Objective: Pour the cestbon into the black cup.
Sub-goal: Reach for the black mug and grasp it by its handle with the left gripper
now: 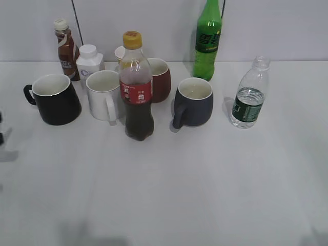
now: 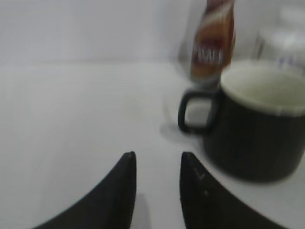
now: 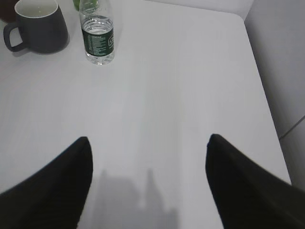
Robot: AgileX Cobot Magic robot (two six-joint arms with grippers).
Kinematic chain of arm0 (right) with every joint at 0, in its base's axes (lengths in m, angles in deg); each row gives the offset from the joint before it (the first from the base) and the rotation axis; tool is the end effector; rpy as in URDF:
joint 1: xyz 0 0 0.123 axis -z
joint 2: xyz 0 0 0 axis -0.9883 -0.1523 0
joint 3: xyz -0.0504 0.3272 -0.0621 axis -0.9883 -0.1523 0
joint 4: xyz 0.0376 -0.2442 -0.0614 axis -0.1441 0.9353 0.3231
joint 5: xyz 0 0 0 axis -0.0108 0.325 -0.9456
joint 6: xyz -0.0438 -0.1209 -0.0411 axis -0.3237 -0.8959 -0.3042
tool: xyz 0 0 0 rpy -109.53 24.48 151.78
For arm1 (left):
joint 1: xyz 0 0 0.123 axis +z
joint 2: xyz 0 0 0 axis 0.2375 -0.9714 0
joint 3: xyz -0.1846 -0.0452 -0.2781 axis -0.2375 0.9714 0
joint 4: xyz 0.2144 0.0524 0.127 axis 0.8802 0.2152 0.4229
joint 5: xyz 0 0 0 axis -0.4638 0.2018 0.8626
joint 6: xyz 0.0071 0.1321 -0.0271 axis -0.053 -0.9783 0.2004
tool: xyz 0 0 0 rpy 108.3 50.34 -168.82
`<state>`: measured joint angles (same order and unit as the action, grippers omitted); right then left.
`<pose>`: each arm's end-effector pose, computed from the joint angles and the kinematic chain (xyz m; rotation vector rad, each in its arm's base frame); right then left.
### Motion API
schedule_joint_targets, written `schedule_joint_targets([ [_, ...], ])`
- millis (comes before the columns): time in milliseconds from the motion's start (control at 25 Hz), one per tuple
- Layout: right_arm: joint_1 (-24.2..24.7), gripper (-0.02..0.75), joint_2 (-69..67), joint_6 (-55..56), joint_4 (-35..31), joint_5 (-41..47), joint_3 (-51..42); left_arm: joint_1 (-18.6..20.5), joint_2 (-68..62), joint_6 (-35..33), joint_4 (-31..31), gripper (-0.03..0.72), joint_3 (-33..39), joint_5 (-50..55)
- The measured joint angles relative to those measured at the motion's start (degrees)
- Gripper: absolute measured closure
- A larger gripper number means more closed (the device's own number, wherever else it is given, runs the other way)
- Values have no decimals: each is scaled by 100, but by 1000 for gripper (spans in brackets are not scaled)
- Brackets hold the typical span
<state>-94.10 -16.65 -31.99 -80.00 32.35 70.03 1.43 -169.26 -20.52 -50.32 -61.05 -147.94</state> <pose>-0.0127 -0.0190 0.2638 -0.2058 1.9892 -0.0092 0.3093 0.0355 0.1455 0.0883 1.8449 -0.0753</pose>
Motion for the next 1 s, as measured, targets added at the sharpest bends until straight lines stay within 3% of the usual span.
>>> schedule_joint_targets([
  [160, 0, 168, 0, 0, 0, 0, 0, 52, -839, -364, 683, 415, -597, -67],
  [480, 0, 168, 0, 0, 0, 0, 0, 52, -1558, -409, 1100, 379, -1753, -115],
  [1000, 0, 168, 0, 0, 0, 0, 0, -511, -2073, -409, 1168, 379, -2905, 114],
])
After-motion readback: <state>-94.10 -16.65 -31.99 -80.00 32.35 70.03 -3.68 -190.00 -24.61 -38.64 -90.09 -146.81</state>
